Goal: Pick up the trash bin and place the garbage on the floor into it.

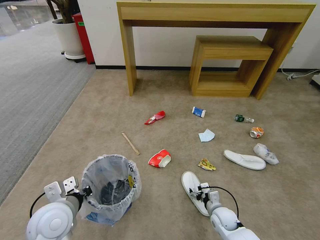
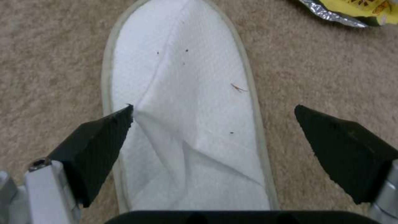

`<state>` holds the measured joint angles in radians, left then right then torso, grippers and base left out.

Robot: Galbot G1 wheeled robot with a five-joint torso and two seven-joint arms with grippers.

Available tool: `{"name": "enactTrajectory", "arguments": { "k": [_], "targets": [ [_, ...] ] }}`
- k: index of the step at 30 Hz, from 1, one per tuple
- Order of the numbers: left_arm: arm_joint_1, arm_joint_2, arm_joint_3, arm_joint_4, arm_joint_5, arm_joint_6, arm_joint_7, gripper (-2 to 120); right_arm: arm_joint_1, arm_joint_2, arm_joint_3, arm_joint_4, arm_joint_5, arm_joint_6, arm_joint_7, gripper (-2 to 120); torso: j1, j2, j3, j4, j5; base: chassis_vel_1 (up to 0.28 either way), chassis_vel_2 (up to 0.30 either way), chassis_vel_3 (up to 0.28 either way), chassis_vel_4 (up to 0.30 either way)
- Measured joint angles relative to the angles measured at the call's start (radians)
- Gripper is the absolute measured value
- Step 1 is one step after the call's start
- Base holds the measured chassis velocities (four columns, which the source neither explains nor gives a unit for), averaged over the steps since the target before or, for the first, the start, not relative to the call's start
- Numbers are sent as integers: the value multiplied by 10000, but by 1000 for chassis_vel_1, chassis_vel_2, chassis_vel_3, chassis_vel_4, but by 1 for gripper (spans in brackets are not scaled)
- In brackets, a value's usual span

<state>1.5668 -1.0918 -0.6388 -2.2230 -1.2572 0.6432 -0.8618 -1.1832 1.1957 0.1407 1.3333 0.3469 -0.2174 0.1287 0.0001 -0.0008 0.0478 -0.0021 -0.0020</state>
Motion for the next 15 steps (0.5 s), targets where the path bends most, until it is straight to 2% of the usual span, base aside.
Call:
{"name": "enactTrajectory", "arguments": {
  "k": [15],
  "targets": [
    [45,-57,-12,-5,58,-18,34,0,222,118,-52,-359,-176,214,-39,98,0,-1,0,0,-1,0,0,0,0]
  ]
}}
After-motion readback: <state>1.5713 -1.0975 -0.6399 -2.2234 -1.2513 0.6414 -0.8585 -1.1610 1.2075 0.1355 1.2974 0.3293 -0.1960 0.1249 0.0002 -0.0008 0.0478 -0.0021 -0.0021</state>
